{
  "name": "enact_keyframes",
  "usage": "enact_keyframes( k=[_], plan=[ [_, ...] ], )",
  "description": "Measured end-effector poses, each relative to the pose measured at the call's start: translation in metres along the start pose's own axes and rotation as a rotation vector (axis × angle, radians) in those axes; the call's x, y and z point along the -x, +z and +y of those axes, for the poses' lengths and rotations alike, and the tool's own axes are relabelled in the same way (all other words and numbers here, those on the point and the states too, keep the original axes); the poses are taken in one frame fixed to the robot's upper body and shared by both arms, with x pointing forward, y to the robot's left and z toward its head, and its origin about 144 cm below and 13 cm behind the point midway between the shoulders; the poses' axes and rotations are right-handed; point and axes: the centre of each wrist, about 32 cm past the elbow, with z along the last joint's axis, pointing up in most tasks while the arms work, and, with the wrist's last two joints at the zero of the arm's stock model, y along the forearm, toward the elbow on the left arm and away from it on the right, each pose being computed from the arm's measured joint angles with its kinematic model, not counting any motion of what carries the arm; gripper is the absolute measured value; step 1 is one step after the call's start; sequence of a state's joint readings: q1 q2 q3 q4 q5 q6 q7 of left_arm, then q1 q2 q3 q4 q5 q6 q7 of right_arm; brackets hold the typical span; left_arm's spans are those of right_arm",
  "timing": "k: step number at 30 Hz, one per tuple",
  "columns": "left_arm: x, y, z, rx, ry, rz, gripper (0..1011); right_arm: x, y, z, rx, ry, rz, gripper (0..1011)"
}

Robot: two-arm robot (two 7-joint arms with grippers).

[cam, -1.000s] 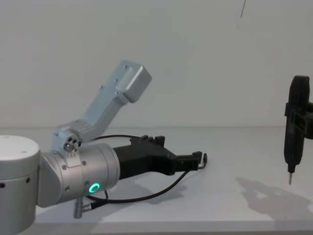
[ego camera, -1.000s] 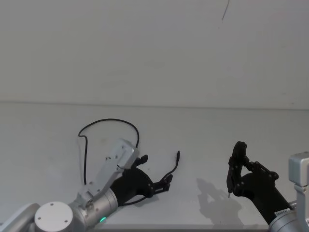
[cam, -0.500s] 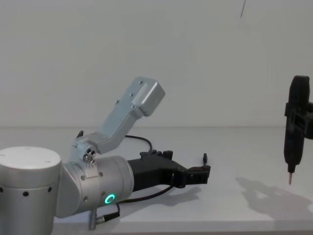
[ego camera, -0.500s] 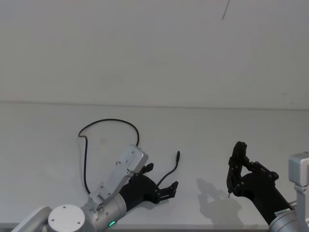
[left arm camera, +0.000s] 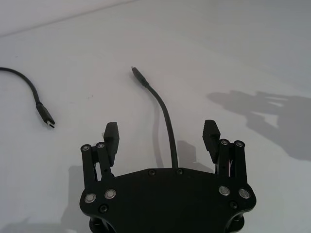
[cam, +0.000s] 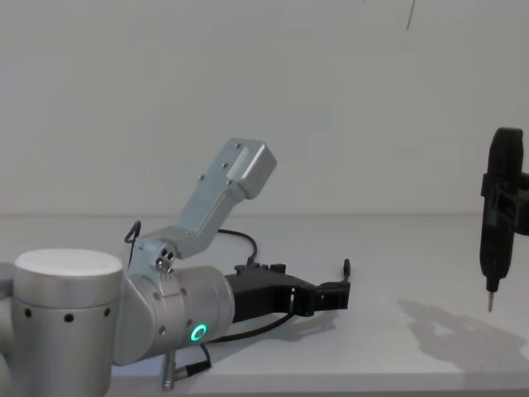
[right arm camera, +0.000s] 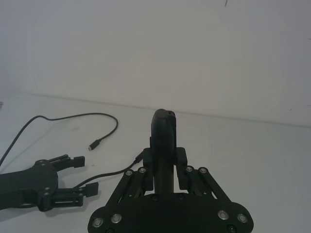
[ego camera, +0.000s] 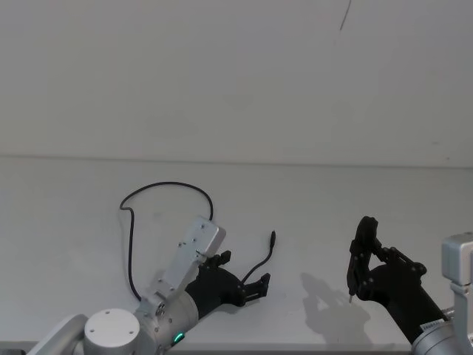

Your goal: Pick up the data cable with the one hand.

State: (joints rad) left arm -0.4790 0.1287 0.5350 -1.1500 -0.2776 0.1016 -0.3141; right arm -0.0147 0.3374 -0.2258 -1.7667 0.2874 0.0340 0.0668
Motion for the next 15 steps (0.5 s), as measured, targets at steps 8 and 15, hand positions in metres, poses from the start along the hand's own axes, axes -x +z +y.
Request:
enact_keyframes(
  k=[8, 15],
  plan=[
    [0.002, 0.0008, -0.0047, -0.019, 0.009, 0.028, 929, 0.0, 0.0, 0.0, 0.0, 0.0, 0.0, 269],
    [0.0039, 0.0009, -0.0074, -0.032, 0.008, 0.042, 765, 0.0, 0.0, 0.0, 0.0, 0.0, 0.0, 269]
  ],
)
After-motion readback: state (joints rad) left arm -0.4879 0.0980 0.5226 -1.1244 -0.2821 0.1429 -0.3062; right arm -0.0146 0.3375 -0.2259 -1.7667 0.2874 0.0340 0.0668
